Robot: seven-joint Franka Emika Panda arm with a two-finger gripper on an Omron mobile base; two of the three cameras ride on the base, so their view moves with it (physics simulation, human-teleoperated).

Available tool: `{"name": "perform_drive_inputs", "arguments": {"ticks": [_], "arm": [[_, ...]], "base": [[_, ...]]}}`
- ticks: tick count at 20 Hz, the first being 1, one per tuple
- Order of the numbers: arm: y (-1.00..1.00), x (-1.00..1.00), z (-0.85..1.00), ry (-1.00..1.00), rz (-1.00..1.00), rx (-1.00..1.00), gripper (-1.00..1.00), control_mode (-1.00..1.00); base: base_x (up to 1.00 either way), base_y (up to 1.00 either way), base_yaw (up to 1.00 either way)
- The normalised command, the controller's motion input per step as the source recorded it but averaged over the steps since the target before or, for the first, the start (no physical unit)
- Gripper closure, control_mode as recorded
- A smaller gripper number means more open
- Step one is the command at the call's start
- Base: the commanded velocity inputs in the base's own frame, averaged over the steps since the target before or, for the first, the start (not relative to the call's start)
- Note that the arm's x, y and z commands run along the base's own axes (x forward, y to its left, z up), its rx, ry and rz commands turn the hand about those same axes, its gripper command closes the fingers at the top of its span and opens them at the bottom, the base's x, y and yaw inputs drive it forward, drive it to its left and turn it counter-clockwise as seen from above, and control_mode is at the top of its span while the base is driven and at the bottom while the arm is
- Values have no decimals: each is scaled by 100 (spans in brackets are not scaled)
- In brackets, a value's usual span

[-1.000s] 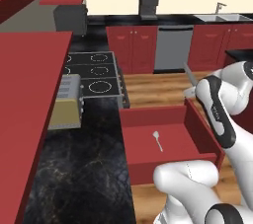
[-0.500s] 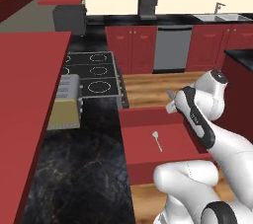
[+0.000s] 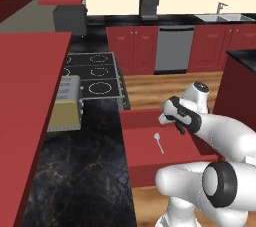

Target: Pick up the metallic utensils from the counter and place them in the open drawer. Make sure not to pick up any wooden utensils.

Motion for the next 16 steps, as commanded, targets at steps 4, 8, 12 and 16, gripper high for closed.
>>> {"name": "perform_drive_inputs", "arguments": {"ticks": [4, 8, 12, 16], "arm": [[0, 57, -75, 22, 0, 0, 100, -100], [-19, 51, -68, 30, 0, 0, 100, -100], [-36, 33, -47, 13, 0, 0, 100, -100], [-31, 27, -46, 5, 0, -2, 100, -100]], "base": [[0, 0, 0], [0, 0, 0], [0, 0, 0], [0, 0, 0]]}}
